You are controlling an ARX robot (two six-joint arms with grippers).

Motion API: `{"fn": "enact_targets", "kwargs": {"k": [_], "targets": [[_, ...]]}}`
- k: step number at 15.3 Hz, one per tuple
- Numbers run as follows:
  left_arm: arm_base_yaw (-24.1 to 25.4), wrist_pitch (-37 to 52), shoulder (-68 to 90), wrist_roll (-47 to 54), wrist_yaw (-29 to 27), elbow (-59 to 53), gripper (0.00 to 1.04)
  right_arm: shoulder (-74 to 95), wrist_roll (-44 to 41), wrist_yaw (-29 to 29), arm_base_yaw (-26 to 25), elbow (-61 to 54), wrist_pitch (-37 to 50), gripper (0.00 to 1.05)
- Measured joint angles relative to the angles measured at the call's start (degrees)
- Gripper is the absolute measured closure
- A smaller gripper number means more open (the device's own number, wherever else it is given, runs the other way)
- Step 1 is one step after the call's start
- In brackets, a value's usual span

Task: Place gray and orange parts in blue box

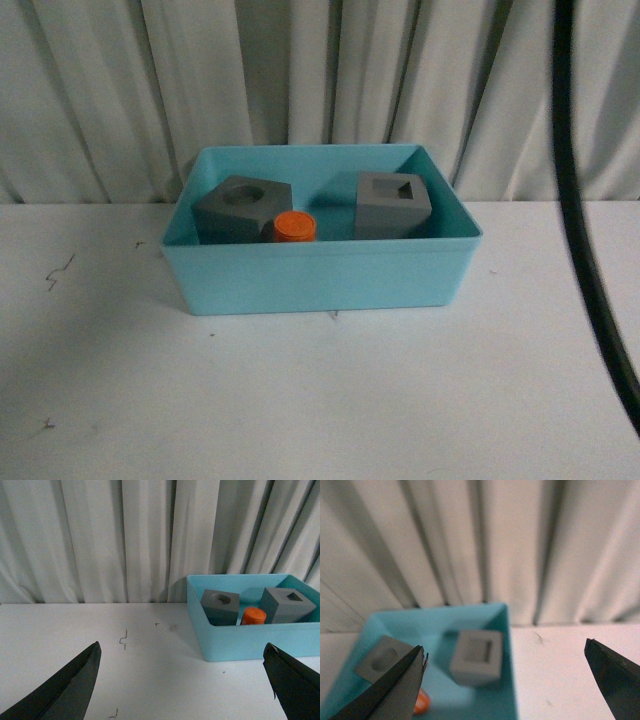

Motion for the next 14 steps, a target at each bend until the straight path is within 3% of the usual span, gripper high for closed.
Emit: {"fn": "enact_targets", "kwargs": {"k": [3,4,6,7,9,11,14], "targets": [[0.0,0.0,0.0,0.0,0.0,0.0,0.07,-24.8,3.7,10.3,-1.7,-24.5,-10.4,0.06],[0.0,0.0,0.0,0.0,0.0,0.0,0.07,-33.6,7.0,15.7,0.0,-29.9,-16.5,0.06],[0.0,0.0,0.0,0.0,0.0,0.0,0.07,-48.1,17.4,25.8,8.9,-37.8,-30.5,0.06],[0.0,0.0,0.0,0.0,0.0,0.0,0.07,-52.4,18.0,25.8,11.4,-43.5,-20.2,0.12],[0.1,0.0,0.0,0.0,-0.1,0.0,0.07,-60.8,5.7,17.9,5.9,-55.1,1.9,0.35],[0.0,0.0,0.0,0.0,0.0,0.0,0.07,-65.4,-3.7,13.0,1.2,-57.5,5.6,0.59],[0.0,0.0,0.0,0.0,0.0,0.0,0.07,-70.5,-6.6,7.1,-4.6,-60.4,2.6,0.96]]}}
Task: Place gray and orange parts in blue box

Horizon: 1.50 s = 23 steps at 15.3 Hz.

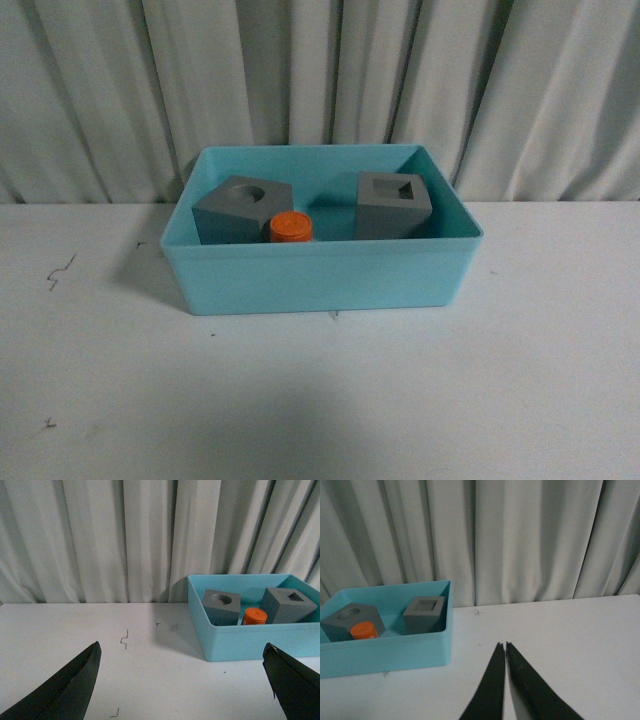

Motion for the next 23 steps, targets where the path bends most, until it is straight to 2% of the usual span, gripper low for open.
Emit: {"fn": "enact_targets", "kwargs": {"k": [1,3,4,5,10,11,12,19,20,22,23], "targets": [[0.0,0.0,0.0,0.0,0.0,0.0,0.07,-1.5,-0.6,-1.2,-1.4,-0.5,-0.6,1.03],[0.0,0.0,0.0,0.0,0.0,0.0,0.07,-4.7,-0.9,-4.3,-4.3,-1.7,-2.7,1.03],[0.0,0.0,0.0,0.0,0.0,0.0,0.07,-6.1,-1.0,-9.6,-8.7,-2.1,-3.9,1.03],[0.0,0.0,0.0,0.0,0.0,0.0,0.07,-7.1,-1.0,-10.5,-11.8,-2.3,-4.3,1.03],[0.0,0.0,0.0,0.0,0.0,0.0,0.07,-12.0,-1.0,-11.6,-11.4,-4.3,-6.5,1.03],[0.0,0.0,0.0,0.0,0.0,0.0,0.07,-16.2,-1.0,-11.6,-11.4,-4.3,-13.7,1.03],[0.0,0.0,0.0,0.0,0.0,0.0,0.07,-21.5,-1.0,-11.6,-11.4,-4.3,-15.5,1.03],[0.0,0.0,0.0,0.0,0.0,0.0,0.07,-21.4,-1.0,-11.6,-11.4,-4.3,-16.4,1.03],[0.0,0.0,0.0,0.0,0.0,0.0,0.07,-21.4,-1.0,-11.6,-11.4,-4.3,-16.4,0.99],[0.0,0.0,0.0,0.0,0.0,0.0,0.07,-21.4,-1.0,-11.6,-11.4,-4.3,-16.4,0.81],[0.0,0.0,0.0,0.0,0.0,0.0,0.07,-21.4,-1.0,-11.6,-11.4,-4.3,-16.4,0.68]]}}
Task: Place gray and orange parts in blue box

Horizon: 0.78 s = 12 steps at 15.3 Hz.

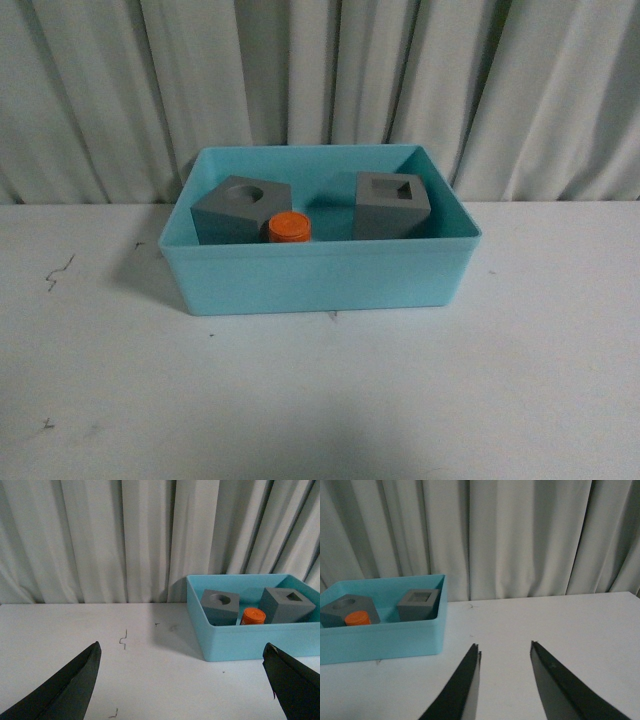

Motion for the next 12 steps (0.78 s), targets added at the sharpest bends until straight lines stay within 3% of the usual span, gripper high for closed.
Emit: {"fn": "enact_targets", "kwargs": {"k": [3,4,7,12], "targets": [[0.0,0.0,0.0,0.0,0.0,0.0,0.07,0.0,0.0,0.0,0.0,0.0,0.0,0.45],[0.0,0.0,0.0,0.0,0.0,0.0,0.07,0.0,0.0,0.0,0.0,0.0,0.0,0.25],[0.0,0.0,0.0,0.0,0.0,0.0,0.07,0.0,0.0,0.0,0.0,0.0,0.0,0.06],[0.0,0.0,0.0,0.0,0.0,0.0,0.07,0.0,0.0,0.0,0.0,0.0,0.0,0.06]]}}
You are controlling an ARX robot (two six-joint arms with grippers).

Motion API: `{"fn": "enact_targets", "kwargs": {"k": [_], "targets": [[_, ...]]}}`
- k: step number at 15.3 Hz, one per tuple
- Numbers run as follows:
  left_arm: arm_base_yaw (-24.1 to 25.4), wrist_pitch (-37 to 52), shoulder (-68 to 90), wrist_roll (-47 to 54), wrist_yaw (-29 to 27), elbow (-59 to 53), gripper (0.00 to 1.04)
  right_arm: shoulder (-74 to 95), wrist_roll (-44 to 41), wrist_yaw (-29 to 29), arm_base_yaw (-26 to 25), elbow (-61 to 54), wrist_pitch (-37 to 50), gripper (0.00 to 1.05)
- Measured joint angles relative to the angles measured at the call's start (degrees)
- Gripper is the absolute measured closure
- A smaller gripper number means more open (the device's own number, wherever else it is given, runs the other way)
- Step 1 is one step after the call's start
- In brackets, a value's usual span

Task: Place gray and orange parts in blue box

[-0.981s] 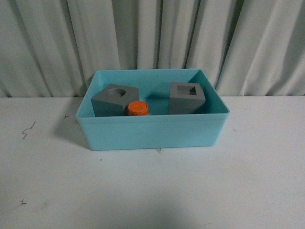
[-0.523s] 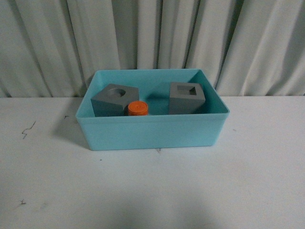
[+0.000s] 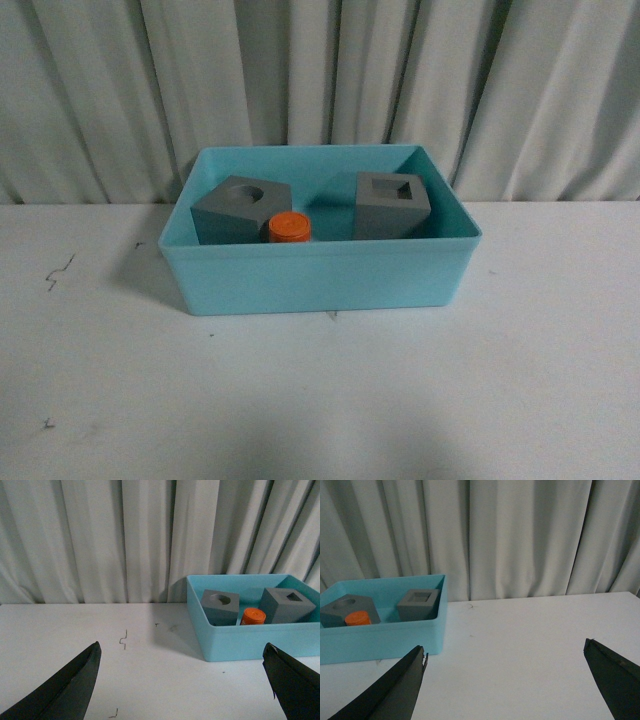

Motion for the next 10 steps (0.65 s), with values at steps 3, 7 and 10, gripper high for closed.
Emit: {"fn": "enact_targets", "kwargs": {"k": [3,7,10], "targets": [[0.0,0.0,0.0,0.0,0.0,0.0,0.07,0.0,0.0,0.0,0.0,0.0,0.0,0.06],[0.0,0.0,0.0,0.0,0.0,0.0,0.07,0.0,0.0,0.0,0.0,0.0,0.0,0.06],[0.0,0.0,0.0,0.0,0.0,0.0,0.07,0.0,0.0,0.0,0.0,0.0,0.0,0.06]]}}
